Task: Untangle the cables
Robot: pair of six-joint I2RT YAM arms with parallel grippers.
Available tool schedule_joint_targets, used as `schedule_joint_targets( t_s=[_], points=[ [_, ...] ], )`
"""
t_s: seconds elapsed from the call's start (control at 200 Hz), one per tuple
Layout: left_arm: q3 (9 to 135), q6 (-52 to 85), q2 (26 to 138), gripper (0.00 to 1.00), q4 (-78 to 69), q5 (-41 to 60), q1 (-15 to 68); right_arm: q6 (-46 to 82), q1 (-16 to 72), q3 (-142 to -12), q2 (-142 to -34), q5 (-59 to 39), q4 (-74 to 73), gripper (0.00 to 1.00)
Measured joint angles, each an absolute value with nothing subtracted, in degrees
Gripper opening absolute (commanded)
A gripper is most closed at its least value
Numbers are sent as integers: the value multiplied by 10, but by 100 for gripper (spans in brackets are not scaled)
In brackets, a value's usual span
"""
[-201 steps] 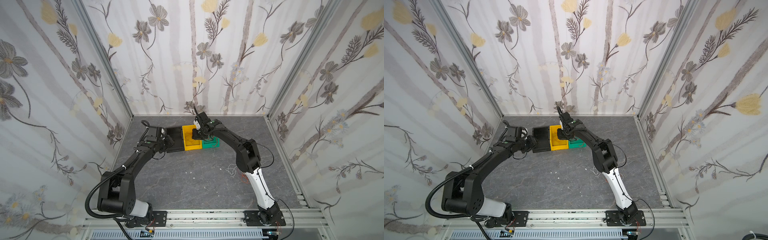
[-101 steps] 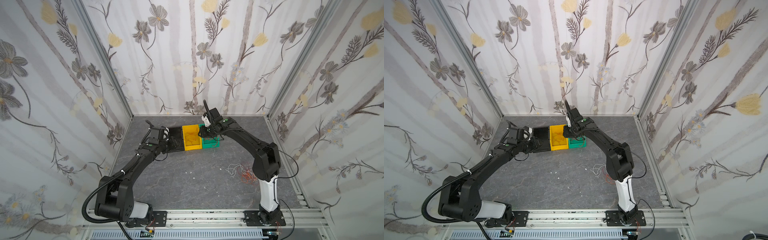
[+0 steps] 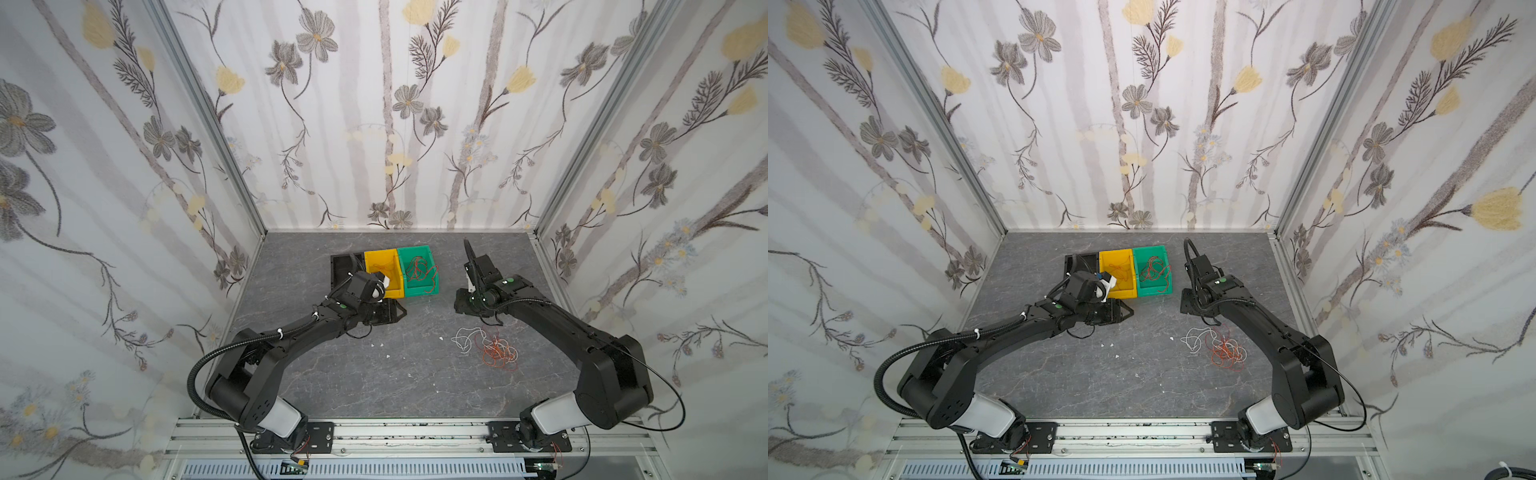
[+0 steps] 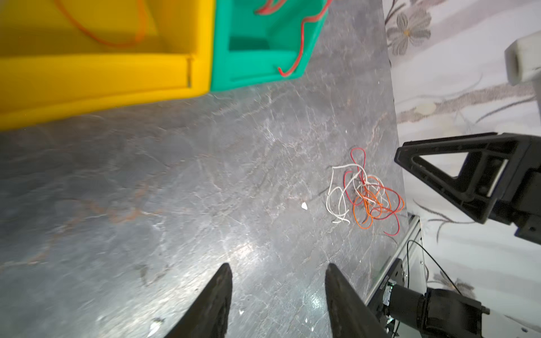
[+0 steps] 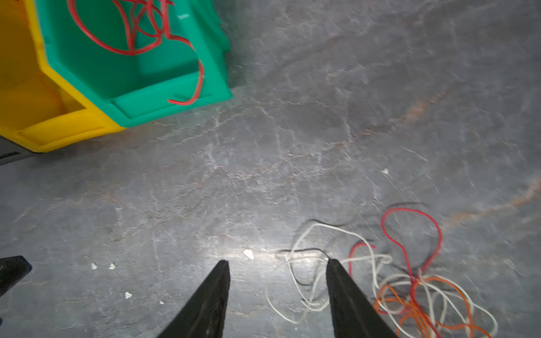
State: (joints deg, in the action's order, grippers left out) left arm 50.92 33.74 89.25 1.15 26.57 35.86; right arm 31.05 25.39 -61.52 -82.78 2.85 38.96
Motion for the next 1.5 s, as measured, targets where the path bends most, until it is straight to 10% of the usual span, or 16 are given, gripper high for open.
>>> schedule_joint_targets(
  t_s=[0.395, 0.719, 0.964, 1.274, 1.499],
  points=[
    [608, 364, 1047, 66, -44, 243, 484, 384, 231, -470, -703, 116, 442, 58],
    [702, 375, 1157, 61, -32, 225, 524, 396, 221, -394, -663, 113, 440, 29],
    [738, 386, 1196, 47, -26, 233, 537, 370, 221, -367, -672, 50, 368, 1],
    [740, 402, 1203, 2, -21, 238, 535, 351, 221, -356, -640, -56, 286, 0],
    [718, 413, 1187, 0, -29, 243, 526, 349, 222, -361, -622, -102, 268, 0]
  ],
)
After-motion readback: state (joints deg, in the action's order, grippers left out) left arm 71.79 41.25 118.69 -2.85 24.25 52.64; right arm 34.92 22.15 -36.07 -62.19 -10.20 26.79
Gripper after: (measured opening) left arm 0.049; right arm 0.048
